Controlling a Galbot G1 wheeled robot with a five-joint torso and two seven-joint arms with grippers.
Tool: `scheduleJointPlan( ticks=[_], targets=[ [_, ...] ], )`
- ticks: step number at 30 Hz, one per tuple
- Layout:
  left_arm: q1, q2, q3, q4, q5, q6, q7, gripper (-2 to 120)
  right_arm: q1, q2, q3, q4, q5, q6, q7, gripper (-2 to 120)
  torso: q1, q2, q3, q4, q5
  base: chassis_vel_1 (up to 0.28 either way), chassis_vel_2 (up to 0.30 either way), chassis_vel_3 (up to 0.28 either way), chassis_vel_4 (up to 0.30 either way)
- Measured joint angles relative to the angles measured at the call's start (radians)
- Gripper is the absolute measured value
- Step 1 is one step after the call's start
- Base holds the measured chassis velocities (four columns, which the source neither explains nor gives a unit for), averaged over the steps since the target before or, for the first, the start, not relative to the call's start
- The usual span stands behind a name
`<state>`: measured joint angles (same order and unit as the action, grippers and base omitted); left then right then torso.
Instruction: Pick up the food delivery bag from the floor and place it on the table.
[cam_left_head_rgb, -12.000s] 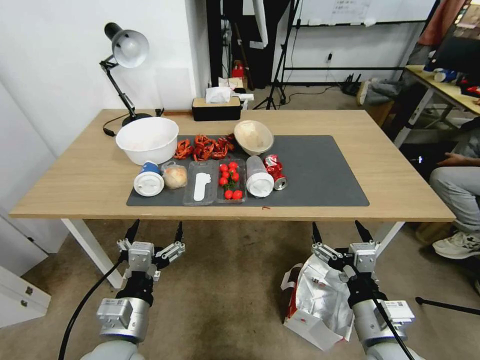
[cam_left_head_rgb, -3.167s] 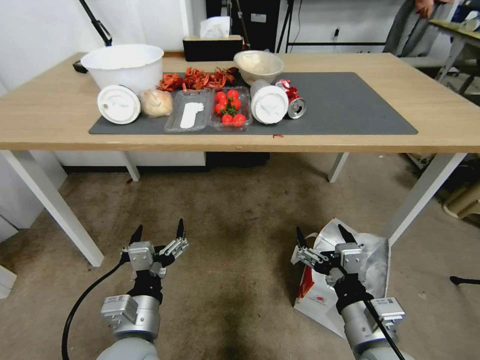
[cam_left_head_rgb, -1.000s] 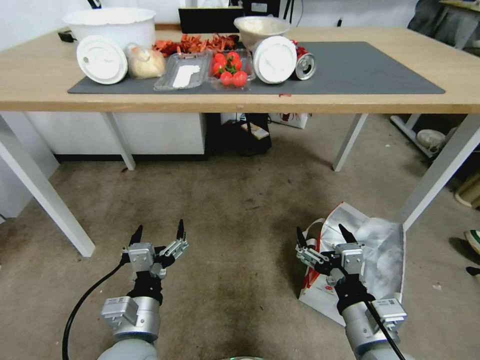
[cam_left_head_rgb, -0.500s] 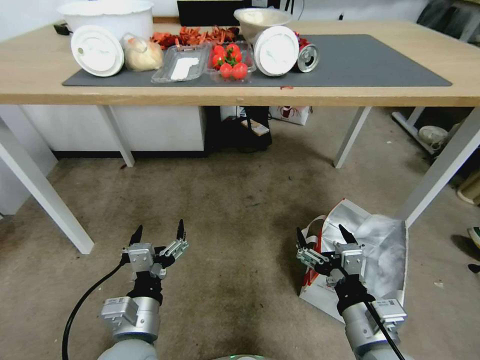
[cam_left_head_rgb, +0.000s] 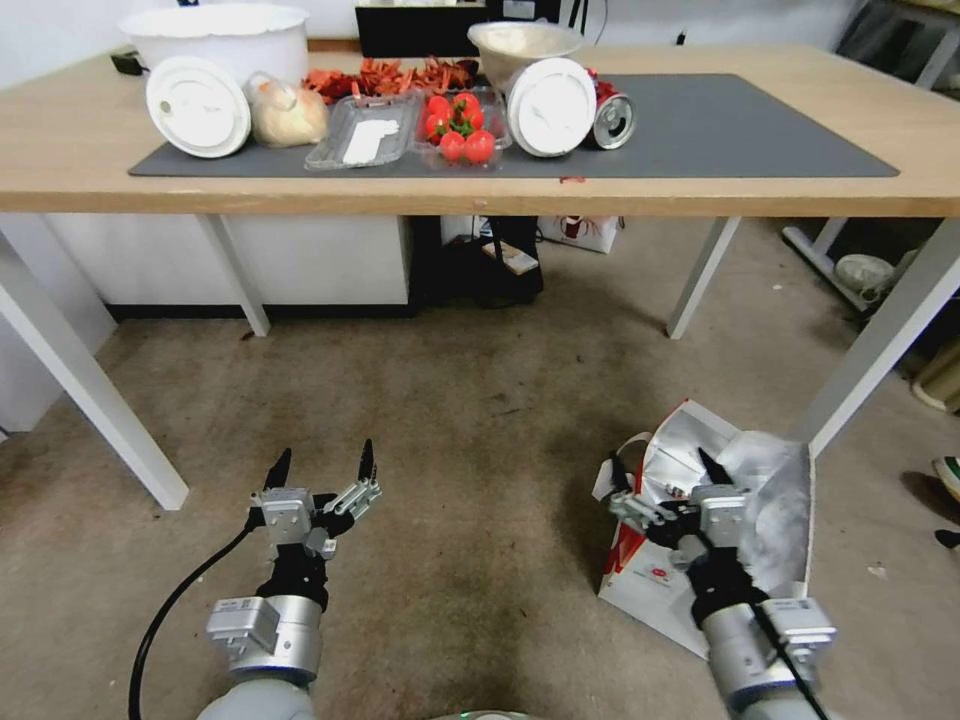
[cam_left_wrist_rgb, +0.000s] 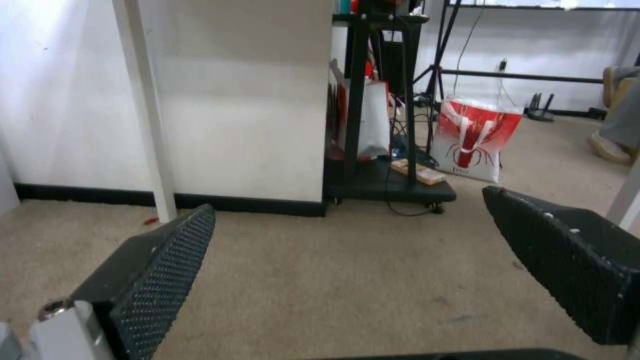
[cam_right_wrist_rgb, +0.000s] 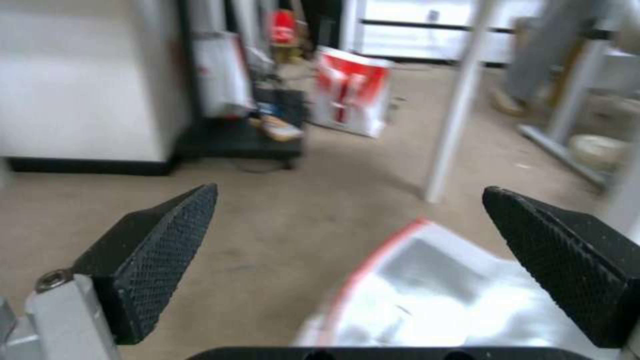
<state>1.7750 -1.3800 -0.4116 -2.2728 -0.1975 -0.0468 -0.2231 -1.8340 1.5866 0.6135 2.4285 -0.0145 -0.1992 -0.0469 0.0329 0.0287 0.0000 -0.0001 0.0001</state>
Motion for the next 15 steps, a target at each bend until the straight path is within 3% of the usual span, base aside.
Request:
scheduleJointPlan(
  ticks=[6,8,15],
  targets=[
    [-0.001,0.001,0.003,-0.001,0.001,0.0,0.001,100,0.025,-0.055,0.129,-0.006,0.073,-0.078,0.099,100,0.0,0.001,0.0,0.0001,0.0001,0.0,0.0,0.0,0.0],
    [-0.003,0.0,0.006,-0.001,-0.001,-0.002,0.001,100,0.04,-0.104,0.23,-0.023,0.132,-0.159,0.153,100,0.0,0.002,0.0,-0.0002,0.0003,0.0,0.0,0.0,0.0],
    [-0.006,0.001,0.008,0.008,-0.008,-0.014,0.002,100,0.085,-0.195,0.326,-0.047,0.216,-0.339,0.202,100,0.001,0.002,0.0,0.0,0.0,0.0,0.0,0.0,0.0]
  ],
)
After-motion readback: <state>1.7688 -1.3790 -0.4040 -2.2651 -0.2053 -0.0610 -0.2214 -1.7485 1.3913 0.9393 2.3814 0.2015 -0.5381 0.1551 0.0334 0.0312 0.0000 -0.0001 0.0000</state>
